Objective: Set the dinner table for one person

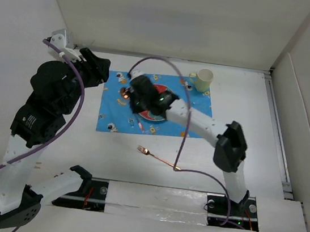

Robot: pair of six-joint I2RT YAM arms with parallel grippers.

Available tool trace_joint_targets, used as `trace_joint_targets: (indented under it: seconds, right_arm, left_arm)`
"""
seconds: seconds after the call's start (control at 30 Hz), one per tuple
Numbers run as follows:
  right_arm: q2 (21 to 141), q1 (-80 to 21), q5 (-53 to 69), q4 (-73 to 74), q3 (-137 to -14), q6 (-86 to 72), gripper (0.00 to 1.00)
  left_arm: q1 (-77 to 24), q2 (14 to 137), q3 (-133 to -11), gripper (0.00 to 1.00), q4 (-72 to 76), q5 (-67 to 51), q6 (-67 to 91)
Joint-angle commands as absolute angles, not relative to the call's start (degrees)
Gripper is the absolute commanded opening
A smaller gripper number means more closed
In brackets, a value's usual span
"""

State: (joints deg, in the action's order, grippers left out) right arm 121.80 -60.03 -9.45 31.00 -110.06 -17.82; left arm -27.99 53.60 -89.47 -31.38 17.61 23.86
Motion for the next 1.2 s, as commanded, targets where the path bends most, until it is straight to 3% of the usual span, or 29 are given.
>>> trace_joint_targets:
  seconds: [0.0, 0.33, 1.03, 1.07, 1.1, 1.17]
  right_arm:
    - [113.6, -47.9, -8.7, 27.2, -103.6, -18.3, 0.0]
    - [112.6, -28.6, -9.4, 28.1, -97.9, -17.1, 0.0]
    - [126.6, -24.0, -10.4, 31.3, -102.9, -20.5, 0.0]
    - [127.3, -24.0, -10.6, 32.0, -103.2, -21.3, 0.07]
    - [127.3, -24.0, -10.6, 32.3, -103.2, -21.4, 0.07]
    - [126.8, -24.0, -10.6, 32.5, -102.7, -21.7, 0.2]
  left_arm:
    - [-27.8, 55.2, -88.3, 0.45, -30.3, 14.8, 24.3]
    - [-27.8, 62.6, -83.0, 0.45, -28.3, 6.3, 26.5]
    - [-27.8, 66.4, -80.6, 0.45, -24.6, 4.2, 26.1]
    - [-27.8, 66.8, -80.4, 0.45, -24.6, 4.4, 26.1]
    - [-27.8, 66.8, -80.4, 0.45, -24.6, 4.4, 26.1]
    - [-27.8, 67.0, -80.2, 0.45, -24.6, 4.4, 26.1]
